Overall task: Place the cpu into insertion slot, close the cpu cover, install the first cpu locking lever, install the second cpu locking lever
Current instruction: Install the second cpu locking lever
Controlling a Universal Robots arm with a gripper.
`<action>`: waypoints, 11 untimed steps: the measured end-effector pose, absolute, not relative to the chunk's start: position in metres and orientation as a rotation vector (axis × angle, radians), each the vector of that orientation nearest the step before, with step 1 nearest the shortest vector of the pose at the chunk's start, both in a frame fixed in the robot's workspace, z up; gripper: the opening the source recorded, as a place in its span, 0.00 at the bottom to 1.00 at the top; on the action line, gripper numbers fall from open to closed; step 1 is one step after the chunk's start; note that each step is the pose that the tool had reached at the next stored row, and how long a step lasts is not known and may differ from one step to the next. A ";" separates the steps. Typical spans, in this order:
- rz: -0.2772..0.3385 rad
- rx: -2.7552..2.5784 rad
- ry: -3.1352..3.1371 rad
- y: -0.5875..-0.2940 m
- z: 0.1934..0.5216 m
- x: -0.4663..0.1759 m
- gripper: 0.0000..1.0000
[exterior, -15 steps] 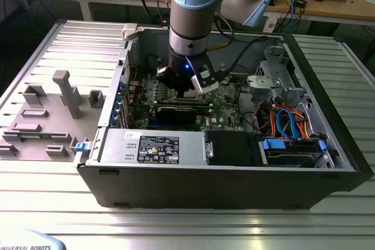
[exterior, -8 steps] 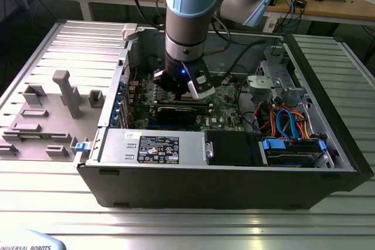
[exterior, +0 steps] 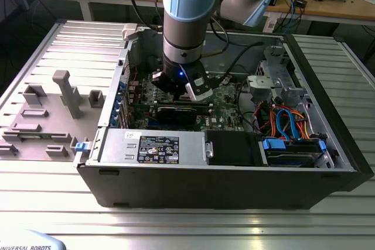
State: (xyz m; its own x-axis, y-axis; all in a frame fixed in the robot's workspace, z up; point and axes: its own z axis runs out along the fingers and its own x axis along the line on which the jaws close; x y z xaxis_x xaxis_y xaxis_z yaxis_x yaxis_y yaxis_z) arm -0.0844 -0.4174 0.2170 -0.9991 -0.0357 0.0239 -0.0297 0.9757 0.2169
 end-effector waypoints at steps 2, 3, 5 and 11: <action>-0.339 0.051 -3.095 -0.417 0.217 -0.084 0.11; -0.339 0.051 -3.095 -0.417 0.217 -0.084 0.11; -0.340 0.051 -3.095 -0.417 0.217 -0.084 0.11; -0.340 0.051 -3.092 -0.419 0.214 -0.084 0.11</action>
State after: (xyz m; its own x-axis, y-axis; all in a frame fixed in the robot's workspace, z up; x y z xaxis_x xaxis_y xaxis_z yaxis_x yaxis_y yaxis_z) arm -0.0843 -0.4193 0.2138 -0.9990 -0.0359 0.0264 -0.0293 0.9756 0.2178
